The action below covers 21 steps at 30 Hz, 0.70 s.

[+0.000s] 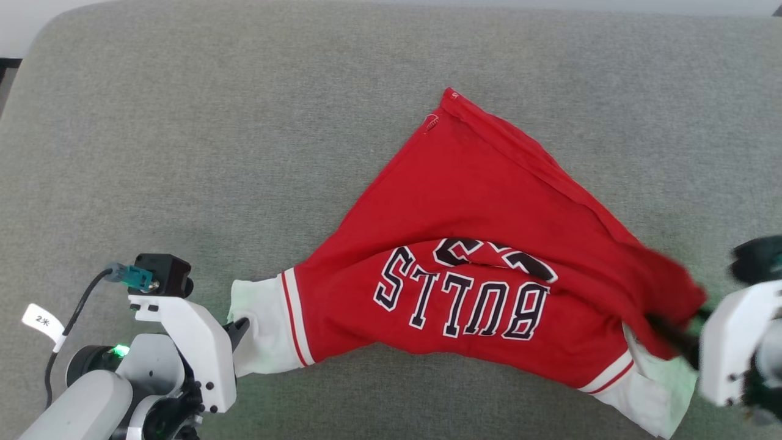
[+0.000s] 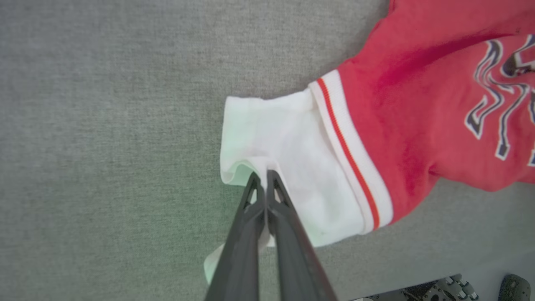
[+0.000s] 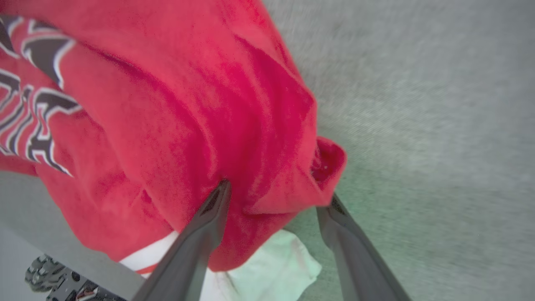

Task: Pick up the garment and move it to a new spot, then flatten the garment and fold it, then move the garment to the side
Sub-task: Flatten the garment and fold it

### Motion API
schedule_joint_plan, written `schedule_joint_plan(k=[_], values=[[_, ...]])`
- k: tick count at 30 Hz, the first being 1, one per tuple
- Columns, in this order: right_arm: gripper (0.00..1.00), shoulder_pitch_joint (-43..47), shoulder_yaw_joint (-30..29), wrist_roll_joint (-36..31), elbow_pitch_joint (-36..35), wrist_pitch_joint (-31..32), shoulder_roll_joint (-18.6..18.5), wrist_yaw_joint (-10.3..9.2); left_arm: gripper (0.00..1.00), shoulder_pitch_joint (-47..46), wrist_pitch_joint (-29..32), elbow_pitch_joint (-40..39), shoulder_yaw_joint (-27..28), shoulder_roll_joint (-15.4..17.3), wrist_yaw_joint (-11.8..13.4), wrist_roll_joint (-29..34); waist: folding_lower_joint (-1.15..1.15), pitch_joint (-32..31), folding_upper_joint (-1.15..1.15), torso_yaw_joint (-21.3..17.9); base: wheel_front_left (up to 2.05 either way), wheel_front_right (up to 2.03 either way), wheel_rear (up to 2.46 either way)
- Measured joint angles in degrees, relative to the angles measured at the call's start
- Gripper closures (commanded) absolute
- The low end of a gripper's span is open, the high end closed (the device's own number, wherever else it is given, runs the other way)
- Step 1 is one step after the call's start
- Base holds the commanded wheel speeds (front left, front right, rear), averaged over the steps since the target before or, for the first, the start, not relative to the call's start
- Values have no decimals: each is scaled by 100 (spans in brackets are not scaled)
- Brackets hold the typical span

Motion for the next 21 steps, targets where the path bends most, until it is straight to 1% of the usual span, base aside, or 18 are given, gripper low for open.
schedule_joint_plan(k=[3,5,7,8,10,13,14,15,19,21], values=[[0,1,-310,-98,-567,27,34,-1,100,2,-26,-4,-10,-14,-15,0,0,-1,0,54,0,0,0],[0,-100,-443,-137,-911,30,140,-1,100,2,-44,-9,-15,-26,-32,0,0,7,0,97,0,0,0],[0,-249,-394,-177,-1196,30,141,-1,100,2,-55,-12,-24,-57,-41,0,0,21,0,149,0,0,0],[0,-486,-327,-215,-1315,-65,167,-1,100,-1,-57,-18,-40,-80,-57,0,0,45,0,204,0,0,0],[0,-804,-153,-344,-1311,-257,143,-1,100,-38,-71,-15,-78,-123,-81,0,0,78,0,271,0,0,0],[0,-1346,238,-452,-1001,-652,47,-1,100,-172,-69,4,-152,-212,-164,37,0,135,0,403,0,0,0],[0,-1540,412,-511,-823,-808,-55,-1,100,-236,-69,34,-189,-272,-207,52,0,157,0,458,0,0,0],[0,-1738,543,-531,-620,-936,-134,1,100,-283,-66,59,-220,-316,-240,56,0,179,0,516,0,0,0],[0,-2485,1054,-522,387,-1419,-261,-1,100,-514,-47,223,-369,-509,-412,109,0,267,0,783,0,0,0],[0,-2897,1391,-537,883,-1619,-403,-1,100,-623,-47,324,-442,-616,-487,140,0,313,0,928,0,0,0]])
